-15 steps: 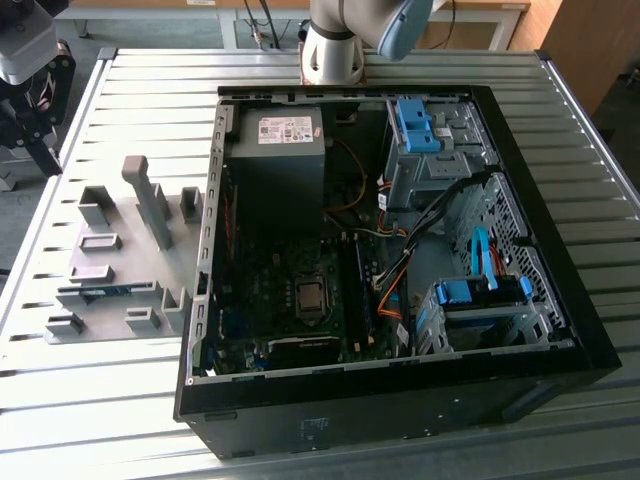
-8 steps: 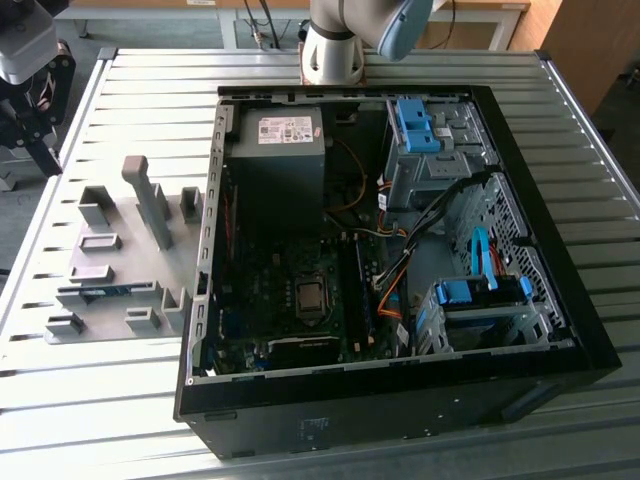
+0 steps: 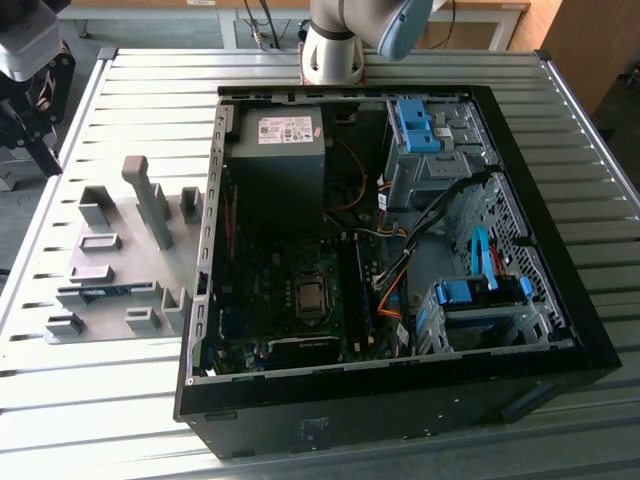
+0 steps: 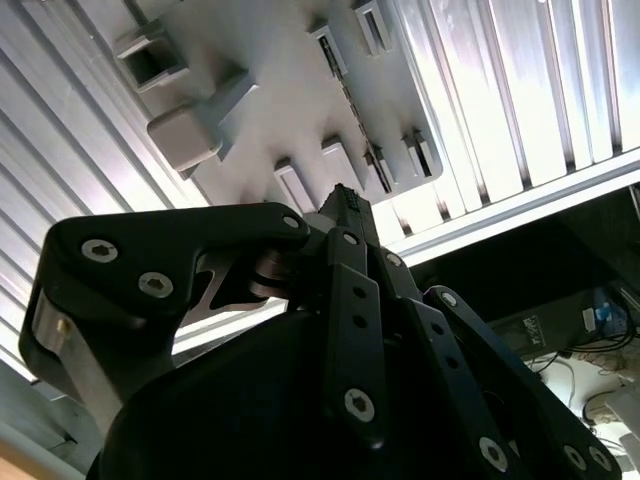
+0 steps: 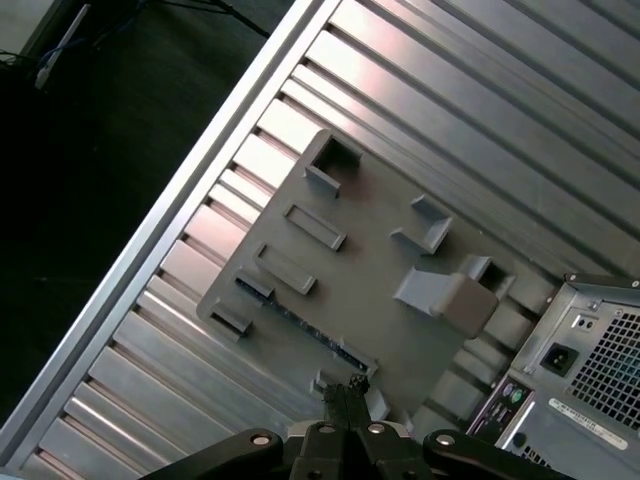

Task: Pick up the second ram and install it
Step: 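Pick up the second ram and move it above second insertion slot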

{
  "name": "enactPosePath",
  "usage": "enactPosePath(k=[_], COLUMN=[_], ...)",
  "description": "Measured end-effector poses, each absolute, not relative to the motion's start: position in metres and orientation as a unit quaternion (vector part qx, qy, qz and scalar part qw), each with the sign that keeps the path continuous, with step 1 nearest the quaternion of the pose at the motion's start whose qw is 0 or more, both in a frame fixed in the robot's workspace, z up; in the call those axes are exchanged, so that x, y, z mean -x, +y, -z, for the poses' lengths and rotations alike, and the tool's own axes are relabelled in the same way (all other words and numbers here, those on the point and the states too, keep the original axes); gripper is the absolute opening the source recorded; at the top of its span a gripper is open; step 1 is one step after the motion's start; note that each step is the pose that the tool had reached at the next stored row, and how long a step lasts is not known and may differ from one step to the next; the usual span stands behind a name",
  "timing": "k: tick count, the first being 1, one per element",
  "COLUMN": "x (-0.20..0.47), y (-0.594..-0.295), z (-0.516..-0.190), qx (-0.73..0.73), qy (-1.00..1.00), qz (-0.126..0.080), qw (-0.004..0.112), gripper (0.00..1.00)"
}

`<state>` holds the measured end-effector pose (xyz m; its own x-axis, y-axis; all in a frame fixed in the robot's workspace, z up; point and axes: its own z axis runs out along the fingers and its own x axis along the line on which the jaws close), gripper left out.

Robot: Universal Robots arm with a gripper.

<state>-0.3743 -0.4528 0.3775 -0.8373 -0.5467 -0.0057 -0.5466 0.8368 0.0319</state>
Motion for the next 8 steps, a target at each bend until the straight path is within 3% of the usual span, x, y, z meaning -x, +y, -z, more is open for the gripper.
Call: enactPosePath(k=[8], x=[0.3743], y=[-0.4528], z=[-0.3775], qx=[-0.290], qy=[-0.957], qz=[0.016], qw=[0.002], gripper=[0.10])
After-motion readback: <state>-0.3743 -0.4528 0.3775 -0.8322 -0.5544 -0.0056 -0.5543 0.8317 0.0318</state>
